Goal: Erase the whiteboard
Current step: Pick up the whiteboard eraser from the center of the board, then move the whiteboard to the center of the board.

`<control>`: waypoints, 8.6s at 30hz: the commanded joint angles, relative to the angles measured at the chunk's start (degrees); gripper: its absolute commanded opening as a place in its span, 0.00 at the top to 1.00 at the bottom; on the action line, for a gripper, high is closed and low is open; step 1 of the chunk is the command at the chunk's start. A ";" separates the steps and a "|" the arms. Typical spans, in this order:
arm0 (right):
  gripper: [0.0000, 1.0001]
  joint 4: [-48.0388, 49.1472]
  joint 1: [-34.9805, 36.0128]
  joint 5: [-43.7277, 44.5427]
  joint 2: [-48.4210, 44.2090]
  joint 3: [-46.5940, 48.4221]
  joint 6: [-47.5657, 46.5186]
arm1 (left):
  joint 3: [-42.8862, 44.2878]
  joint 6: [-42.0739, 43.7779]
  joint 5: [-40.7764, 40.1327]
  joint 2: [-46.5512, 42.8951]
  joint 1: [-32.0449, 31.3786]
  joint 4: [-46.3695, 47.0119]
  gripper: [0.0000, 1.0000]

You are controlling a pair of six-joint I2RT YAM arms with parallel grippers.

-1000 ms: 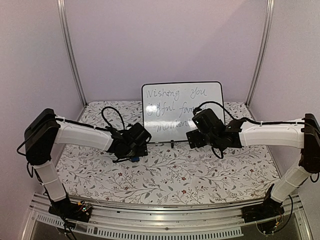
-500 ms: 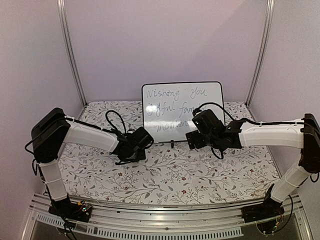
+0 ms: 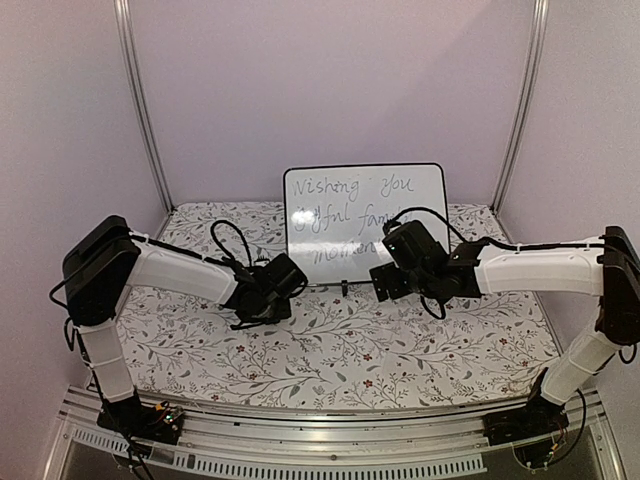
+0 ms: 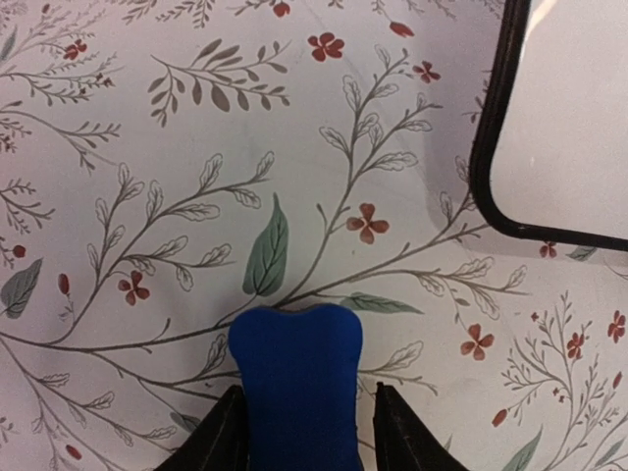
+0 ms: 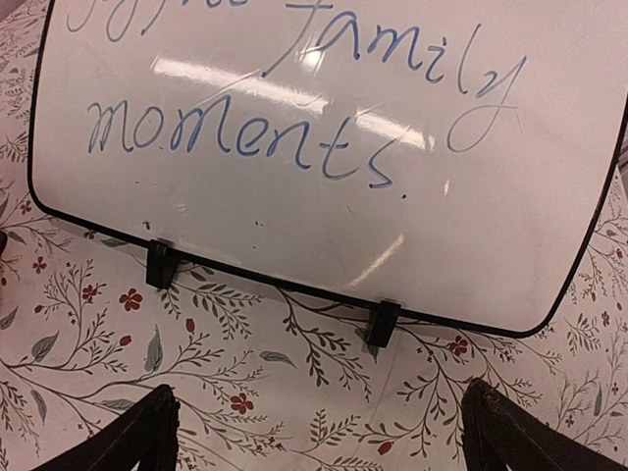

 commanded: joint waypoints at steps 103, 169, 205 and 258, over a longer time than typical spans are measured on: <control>0.47 16.13 -13.40 -14.86 16.79 -2.64 1.06 | -18.64 15.04 2.42 -43.81 3.31 6.91 0.90; 0.43 -1.74 12.54 0.24 20.45 0.27 29.32 | -10.49 21.74 1.79 -37.21 6.76 8.72 0.94; 0.01 27.69 -46.35 -69.62 -13.94 -11.51 1.09 | -15.12 24.63 11.47 -44.20 10.09 11.73 0.98; 0.37 43.79 -23.77 -60.36 -14.31 -27.13 6.65 | -13.34 26.91 9.06 -41.94 10.73 12.73 1.00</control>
